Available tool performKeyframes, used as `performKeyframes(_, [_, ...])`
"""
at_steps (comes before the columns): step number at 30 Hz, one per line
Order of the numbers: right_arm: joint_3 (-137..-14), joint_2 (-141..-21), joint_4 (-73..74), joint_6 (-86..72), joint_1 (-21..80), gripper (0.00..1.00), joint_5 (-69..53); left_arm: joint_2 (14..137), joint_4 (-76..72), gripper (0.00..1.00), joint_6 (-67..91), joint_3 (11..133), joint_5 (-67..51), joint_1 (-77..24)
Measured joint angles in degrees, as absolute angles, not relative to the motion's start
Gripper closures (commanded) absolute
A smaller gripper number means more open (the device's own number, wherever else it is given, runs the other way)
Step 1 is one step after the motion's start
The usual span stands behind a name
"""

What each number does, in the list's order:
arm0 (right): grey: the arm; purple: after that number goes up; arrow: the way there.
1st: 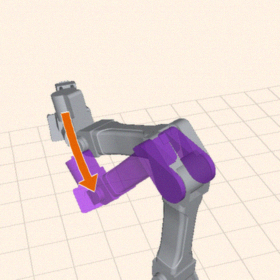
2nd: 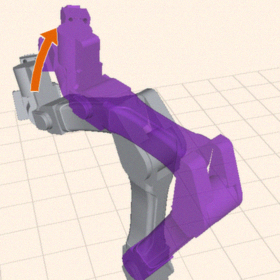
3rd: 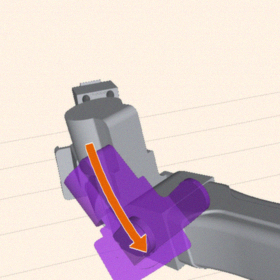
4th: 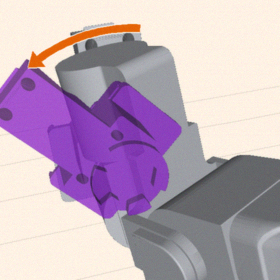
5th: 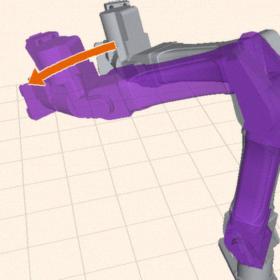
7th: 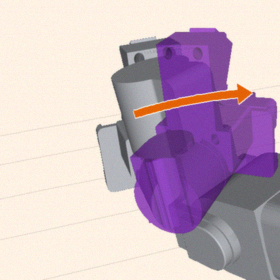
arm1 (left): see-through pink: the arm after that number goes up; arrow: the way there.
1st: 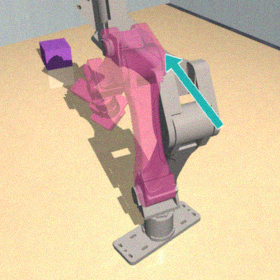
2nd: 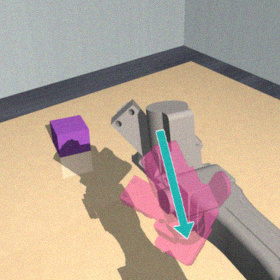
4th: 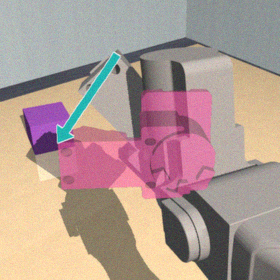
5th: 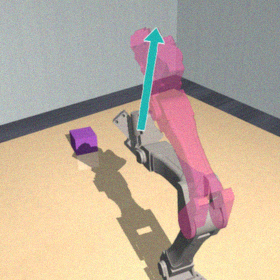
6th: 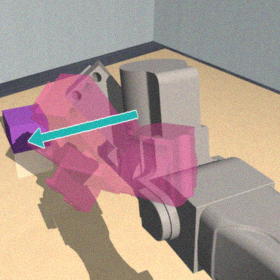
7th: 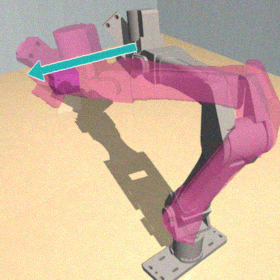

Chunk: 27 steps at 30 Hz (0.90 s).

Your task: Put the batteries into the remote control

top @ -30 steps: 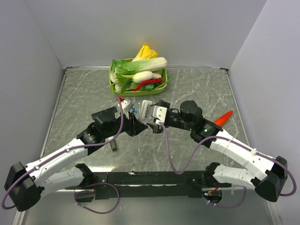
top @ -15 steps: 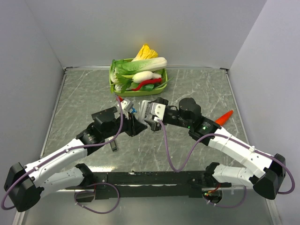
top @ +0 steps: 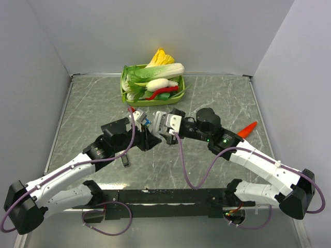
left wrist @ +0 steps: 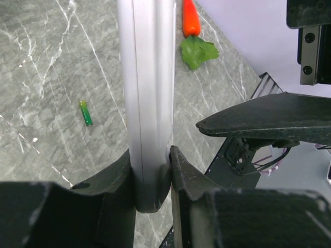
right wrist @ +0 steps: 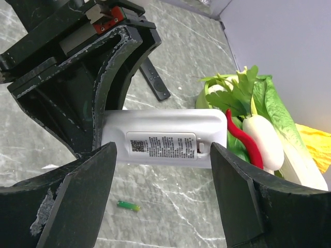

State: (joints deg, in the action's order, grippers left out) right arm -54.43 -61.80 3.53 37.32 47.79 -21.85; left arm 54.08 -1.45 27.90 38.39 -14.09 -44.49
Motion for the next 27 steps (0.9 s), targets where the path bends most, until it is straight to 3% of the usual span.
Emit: performKeyframes(27, [-59.0,-65.6,7.7,37.4,49.1,0.21,-19.0,53.7,-0.8,0.99,28.1,38.9,-13.0,-44.3])
